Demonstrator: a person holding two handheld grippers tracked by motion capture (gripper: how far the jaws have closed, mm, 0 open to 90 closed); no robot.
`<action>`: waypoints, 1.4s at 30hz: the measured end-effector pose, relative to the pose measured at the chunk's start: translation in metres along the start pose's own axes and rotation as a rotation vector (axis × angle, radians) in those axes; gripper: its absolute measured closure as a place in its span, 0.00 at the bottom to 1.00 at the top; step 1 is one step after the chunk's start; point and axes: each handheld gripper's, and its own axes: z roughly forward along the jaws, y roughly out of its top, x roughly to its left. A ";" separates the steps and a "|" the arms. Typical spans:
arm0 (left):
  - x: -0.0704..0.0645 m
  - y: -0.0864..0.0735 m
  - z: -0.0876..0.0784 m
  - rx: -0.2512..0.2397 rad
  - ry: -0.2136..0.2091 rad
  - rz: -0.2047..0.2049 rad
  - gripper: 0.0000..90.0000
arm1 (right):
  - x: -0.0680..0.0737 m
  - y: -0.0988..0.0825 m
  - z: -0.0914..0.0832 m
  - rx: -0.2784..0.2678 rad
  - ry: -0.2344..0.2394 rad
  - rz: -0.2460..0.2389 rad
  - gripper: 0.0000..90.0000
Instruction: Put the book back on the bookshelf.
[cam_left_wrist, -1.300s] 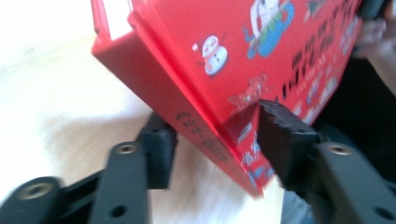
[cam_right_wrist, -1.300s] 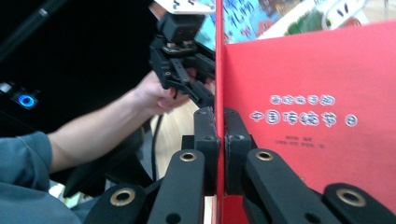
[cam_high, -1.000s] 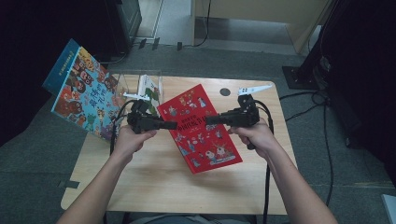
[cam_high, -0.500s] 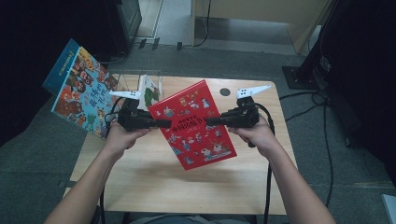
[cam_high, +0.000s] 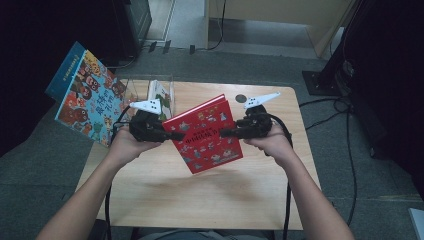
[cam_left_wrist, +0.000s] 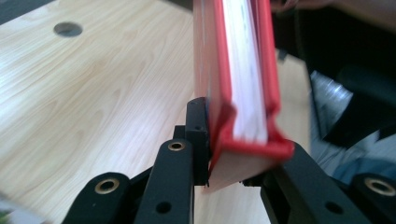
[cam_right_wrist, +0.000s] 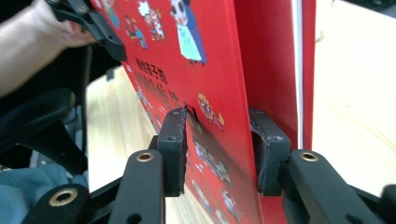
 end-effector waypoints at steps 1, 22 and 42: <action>0.000 0.001 0.000 0.006 0.007 -0.002 0.87 | -0.001 0.000 0.001 0.007 -0.001 0.001 0.68; -0.004 0.010 0.003 0.164 0.092 0.054 0.86 | -0.010 -0.015 0.026 0.039 -0.022 0.024 0.66; 0.001 0.032 -0.004 0.266 0.068 -0.012 0.82 | -0.009 -0.019 0.023 0.002 -0.054 0.025 0.68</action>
